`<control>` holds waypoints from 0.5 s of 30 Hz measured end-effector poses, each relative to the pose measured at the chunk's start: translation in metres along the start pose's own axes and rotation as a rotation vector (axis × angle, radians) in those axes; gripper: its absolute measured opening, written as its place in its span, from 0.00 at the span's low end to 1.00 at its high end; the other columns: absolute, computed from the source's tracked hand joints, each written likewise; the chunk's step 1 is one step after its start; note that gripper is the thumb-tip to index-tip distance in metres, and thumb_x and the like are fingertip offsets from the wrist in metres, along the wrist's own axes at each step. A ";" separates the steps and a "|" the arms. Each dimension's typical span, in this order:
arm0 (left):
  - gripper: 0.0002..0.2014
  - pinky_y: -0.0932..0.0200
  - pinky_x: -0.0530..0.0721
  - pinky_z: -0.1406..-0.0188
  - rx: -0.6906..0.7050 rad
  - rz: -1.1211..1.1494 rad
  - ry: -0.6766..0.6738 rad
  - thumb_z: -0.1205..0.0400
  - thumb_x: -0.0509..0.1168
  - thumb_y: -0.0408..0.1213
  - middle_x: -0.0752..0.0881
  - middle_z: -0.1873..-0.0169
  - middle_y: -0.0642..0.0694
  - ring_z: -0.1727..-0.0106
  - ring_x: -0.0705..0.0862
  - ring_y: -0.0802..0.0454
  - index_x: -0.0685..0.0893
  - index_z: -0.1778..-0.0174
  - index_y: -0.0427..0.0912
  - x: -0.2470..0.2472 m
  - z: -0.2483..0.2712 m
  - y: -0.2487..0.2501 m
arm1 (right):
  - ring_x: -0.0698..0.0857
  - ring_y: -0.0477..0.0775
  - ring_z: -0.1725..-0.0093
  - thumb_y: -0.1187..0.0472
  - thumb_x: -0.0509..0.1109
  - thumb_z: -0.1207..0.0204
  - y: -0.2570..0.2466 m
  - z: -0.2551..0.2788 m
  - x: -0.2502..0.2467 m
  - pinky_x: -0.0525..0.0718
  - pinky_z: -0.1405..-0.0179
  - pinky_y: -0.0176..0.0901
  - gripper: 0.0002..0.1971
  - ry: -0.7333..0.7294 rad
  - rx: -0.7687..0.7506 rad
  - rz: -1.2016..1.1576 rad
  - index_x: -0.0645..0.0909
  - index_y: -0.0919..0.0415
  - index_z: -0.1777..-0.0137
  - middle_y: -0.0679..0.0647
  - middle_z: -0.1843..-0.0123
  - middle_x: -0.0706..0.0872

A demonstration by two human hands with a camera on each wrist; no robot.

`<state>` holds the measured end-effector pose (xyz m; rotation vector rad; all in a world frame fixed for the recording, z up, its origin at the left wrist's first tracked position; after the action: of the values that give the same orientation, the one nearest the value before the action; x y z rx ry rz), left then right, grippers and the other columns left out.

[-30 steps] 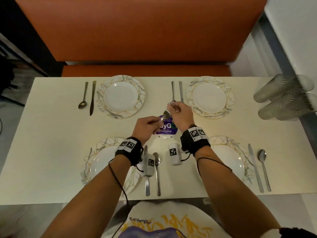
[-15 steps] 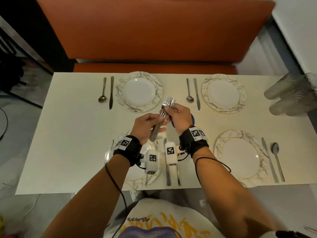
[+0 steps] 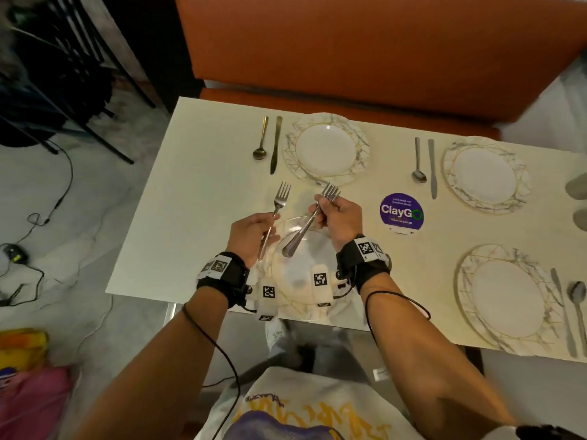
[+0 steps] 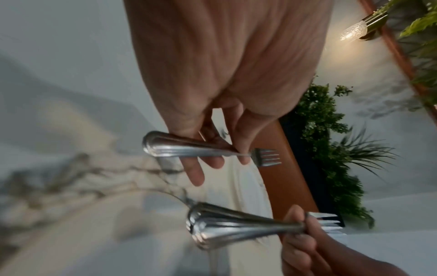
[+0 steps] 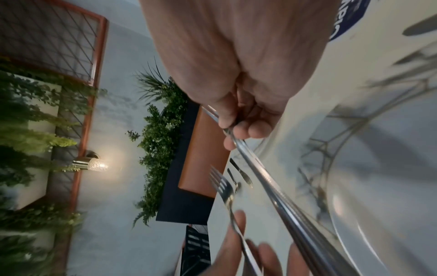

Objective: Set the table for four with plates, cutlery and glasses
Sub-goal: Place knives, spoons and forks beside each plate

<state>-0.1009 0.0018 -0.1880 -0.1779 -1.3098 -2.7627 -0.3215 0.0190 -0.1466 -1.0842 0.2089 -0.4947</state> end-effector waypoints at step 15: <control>0.02 0.68 0.86 0.52 0.076 -0.749 0.234 0.21 0.76 0.34 0.94 0.59 0.49 0.57 0.90 0.51 0.95 0.58 0.44 -0.096 -0.011 -0.037 | 0.79 0.51 0.75 0.67 0.70 0.15 0.041 0.009 0.022 0.80 0.73 0.43 0.07 -0.037 0.015 0.168 0.89 0.62 0.52 0.62 0.62 0.93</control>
<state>-0.0112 0.0188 -0.2368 0.7720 -1.6631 -3.1322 -0.2874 0.0310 -0.1771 -1.0499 0.2610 -0.3253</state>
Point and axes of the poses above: each hand's wrist, its own z-axis away from the middle knuckle, its own x-axis out of the palm, y = z × x, the point moved 9 cm from there along -z, towards the middle knuckle
